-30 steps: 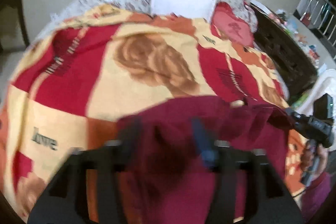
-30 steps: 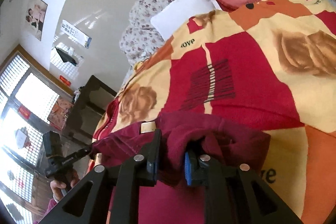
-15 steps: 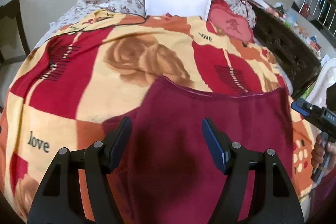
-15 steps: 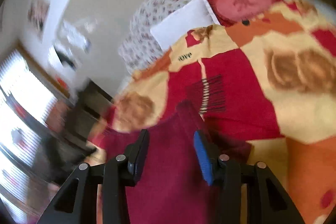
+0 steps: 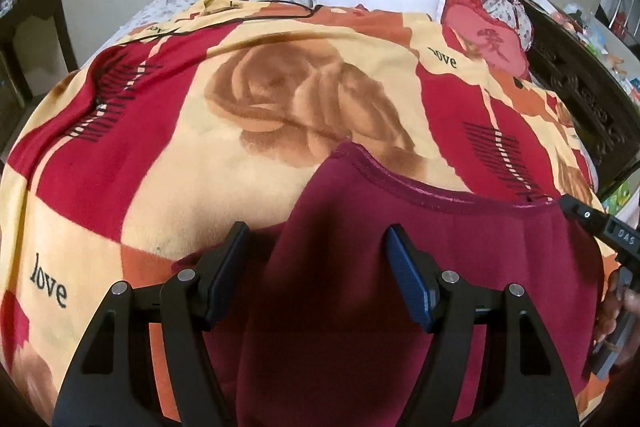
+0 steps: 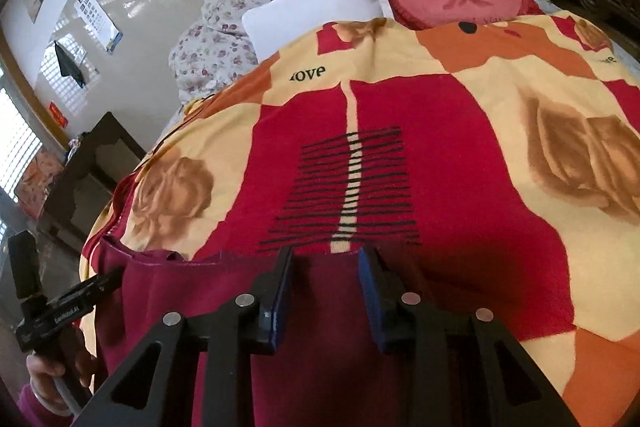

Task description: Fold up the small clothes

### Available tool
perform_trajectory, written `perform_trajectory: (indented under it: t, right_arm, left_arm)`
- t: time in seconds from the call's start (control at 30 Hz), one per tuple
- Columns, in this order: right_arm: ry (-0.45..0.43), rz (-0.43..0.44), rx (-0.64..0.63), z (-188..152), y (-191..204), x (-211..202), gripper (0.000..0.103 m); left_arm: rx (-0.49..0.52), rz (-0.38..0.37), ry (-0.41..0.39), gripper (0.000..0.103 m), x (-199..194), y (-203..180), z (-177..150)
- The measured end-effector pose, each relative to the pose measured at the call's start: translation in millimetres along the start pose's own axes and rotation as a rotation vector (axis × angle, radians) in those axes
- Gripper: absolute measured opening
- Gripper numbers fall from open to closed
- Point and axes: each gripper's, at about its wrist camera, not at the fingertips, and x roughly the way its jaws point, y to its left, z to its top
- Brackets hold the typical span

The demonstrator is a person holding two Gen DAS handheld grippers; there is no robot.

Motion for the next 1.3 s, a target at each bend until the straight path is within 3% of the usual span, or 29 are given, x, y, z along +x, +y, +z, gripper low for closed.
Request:
perform_trajectory:
  t: [0.2,0.5,0.87,1.03,1.3]
  right_arm:
    - [-0.011,0.022,-0.059,-18.0,21.7,-43.9,0.032]
    - [0.066,-0.008,-0.154,-81.6,34.7,-74.1,0.032]
    - [0.134,-0.009,-0.091,-105.5,12.9,-55.2,0.032]
    - [0.116,-0.021,-0.092,-107.5,18.9,-76.7,0.032]
    - [0.108,-0.094,-0.080,-140.3,0.9,-117.7,0.040]
  left_arm:
    - [0.004,-0.002,0.002,0.070,-16.3,0.8,-9.1]
    - [0.043,0.020,0.011,0.070,-38.0,-5.1,-37.3]
    - [0.024,0.018,0.022,0.070,-51.7,-6.5,-55.0]
    - [0.020,-0.001,0.032,0.070,-65.2,-1.8,-67.0]
    - [-0.006,-0.039,0.057,0.070,-86.7,20.9,-105.1]
